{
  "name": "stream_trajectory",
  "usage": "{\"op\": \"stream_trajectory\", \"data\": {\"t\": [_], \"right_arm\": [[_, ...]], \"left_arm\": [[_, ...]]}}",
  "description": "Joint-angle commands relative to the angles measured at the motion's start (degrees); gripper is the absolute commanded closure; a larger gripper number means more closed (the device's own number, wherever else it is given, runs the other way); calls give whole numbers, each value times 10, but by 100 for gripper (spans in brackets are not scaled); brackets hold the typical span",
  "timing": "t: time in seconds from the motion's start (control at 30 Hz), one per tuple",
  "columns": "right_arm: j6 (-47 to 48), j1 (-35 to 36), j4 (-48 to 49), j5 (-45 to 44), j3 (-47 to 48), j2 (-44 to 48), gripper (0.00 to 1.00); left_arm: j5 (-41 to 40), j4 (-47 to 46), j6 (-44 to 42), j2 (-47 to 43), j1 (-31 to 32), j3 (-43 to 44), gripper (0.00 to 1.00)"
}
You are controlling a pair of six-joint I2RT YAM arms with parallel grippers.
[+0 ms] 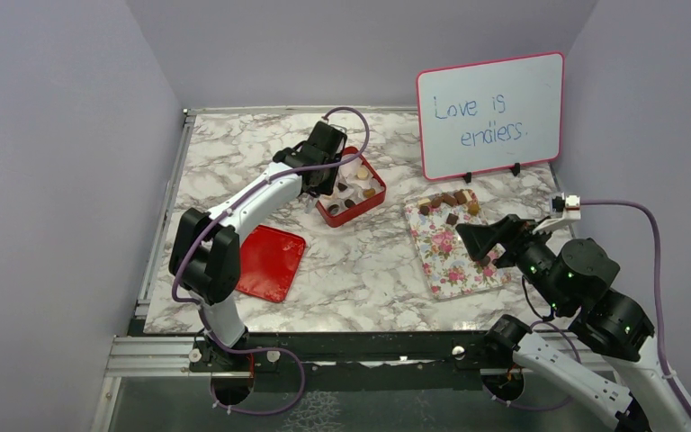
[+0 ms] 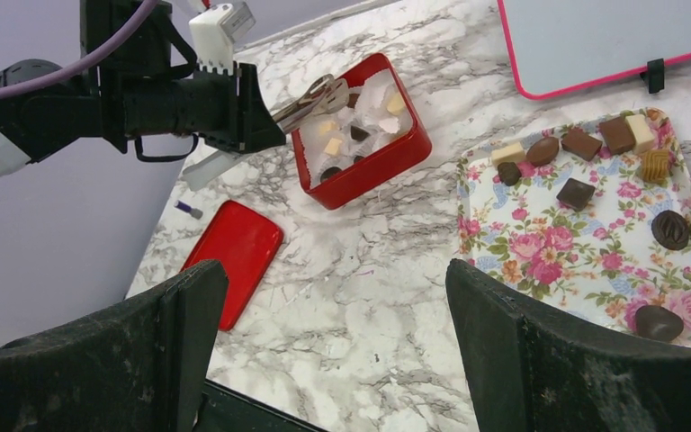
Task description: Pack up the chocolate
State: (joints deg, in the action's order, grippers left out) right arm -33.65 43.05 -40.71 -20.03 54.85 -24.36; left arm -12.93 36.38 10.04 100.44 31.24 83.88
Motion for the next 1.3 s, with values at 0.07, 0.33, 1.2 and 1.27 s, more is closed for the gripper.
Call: {"op": "stream_trajectory", "data": {"t": [0.07, 0.33, 1.2, 1.27], "right_arm": [[-1, -2, 0, -4, 1, 12, 3], [-2, -2, -5, -8, 4, 16, 3], [17, -2, -13, -32, 24, -5, 2], [18, -2, -19, -44, 30, -10, 2]], "left_arm": [[-9, 0, -5, -3, -2, 10, 63], [7, 0, 0, -24, -2, 12, 63], [173, -84, 6, -114, 102, -47, 63], [158, -86, 15, -108, 128, -39, 63]]}}
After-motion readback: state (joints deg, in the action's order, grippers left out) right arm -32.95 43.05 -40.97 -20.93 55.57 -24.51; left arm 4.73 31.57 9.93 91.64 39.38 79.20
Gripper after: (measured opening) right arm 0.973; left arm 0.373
